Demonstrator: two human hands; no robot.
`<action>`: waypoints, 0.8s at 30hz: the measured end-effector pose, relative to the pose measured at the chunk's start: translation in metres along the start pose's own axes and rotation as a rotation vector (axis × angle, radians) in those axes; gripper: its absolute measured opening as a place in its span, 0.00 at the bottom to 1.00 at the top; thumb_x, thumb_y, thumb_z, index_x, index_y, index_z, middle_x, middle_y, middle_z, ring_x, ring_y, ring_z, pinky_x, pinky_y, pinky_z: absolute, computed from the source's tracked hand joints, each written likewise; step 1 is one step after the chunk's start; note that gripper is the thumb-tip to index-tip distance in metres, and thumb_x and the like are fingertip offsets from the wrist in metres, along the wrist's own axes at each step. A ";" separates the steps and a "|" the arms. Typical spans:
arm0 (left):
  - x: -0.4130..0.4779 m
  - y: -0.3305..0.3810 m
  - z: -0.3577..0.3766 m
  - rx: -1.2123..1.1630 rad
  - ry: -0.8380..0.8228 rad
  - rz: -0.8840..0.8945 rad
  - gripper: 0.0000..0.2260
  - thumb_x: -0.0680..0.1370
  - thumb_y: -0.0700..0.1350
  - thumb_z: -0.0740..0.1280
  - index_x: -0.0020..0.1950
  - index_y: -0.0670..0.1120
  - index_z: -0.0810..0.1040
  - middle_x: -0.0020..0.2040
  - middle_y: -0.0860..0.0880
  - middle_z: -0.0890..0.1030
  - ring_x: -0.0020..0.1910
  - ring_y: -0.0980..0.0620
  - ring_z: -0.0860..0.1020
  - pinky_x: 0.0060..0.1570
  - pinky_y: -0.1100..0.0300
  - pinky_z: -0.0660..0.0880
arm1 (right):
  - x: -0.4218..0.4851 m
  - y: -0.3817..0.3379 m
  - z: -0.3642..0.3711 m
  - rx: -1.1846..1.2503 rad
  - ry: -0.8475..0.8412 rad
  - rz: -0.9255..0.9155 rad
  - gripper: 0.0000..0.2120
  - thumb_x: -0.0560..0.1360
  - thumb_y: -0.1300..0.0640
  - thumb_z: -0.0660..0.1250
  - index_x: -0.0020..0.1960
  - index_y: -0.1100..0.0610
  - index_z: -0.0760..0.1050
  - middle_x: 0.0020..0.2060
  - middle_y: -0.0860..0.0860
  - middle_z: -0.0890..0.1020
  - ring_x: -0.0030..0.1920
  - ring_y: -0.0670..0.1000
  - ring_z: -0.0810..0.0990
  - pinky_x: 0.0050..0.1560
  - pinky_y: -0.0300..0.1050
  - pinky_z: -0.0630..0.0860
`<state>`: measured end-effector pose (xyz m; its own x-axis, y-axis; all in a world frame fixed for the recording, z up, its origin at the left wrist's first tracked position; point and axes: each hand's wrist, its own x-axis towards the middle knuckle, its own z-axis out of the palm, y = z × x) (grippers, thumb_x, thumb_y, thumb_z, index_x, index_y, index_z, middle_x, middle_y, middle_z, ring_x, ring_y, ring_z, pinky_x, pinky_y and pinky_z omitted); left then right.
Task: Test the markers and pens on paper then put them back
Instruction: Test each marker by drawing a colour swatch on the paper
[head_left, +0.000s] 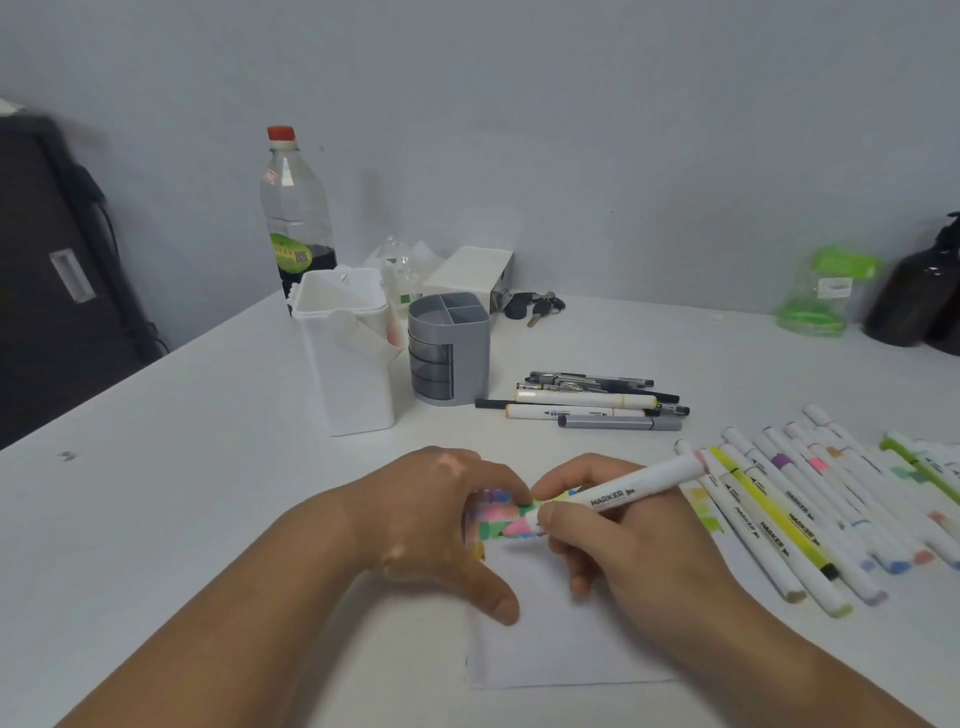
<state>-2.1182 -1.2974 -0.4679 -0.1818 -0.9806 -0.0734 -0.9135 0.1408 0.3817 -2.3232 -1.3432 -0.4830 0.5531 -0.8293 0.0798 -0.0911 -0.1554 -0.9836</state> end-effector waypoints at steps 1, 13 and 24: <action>0.000 0.000 0.000 -0.009 -0.003 0.005 0.35 0.59 0.72 0.77 0.63 0.67 0.71 0.50 0.61 0.76 0.49 0.62 0.74 0.48 0.65 0.72 | 0.000 0.000 0.001 -0.032 -0.017 0.008 0.08 0.65 0.50 0.74 0.43 0.51 0.84 0.27 0.51 0.80 0.26 0.51 0.77 0.29 0.43 0.75; 0.000 -0.003 -0.004 -0.046 -0.041 0.008 0.36 0.59 0.69 0.79 0.64 0.69 0.70 0.53 0.61 0.76 0.53 0.62 0.74 0.54 0.63 0.74 | 0.000 0.003 0.003 -0.218 -0.034 0.015 0.02 0.73 0.52 0.76 0.44 0.47 0.84 0.26 0.51 0.81 0.26 0.48 0.80 0.29 0.37 0.73; 0.000 -0.005 -0.002 -0.032 -0.040 0.003 0.37 0.58 0.70 0.78 0.65 0.69 0.69 0.52 0.63 0.76 0.52 0.63 0.73 0.50 0.67 0.72 | 0.000 0.003 0.002 -0.233 -0.078 0.031 0.02 0.72 0.54 0.77 0.43 0.48 0.84 0.27 0.53 0.82 0.28 0.50 0.79 0.31 0.42 0.74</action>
<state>-2.1132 -1.2983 -0.4674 -0.1996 -0.9739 -0.1083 -0.9010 0.1389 0.4110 -2.3220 -1.3428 -0.4866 0.6087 -0.7929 0.0289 -0.2924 -0.2580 -0.9208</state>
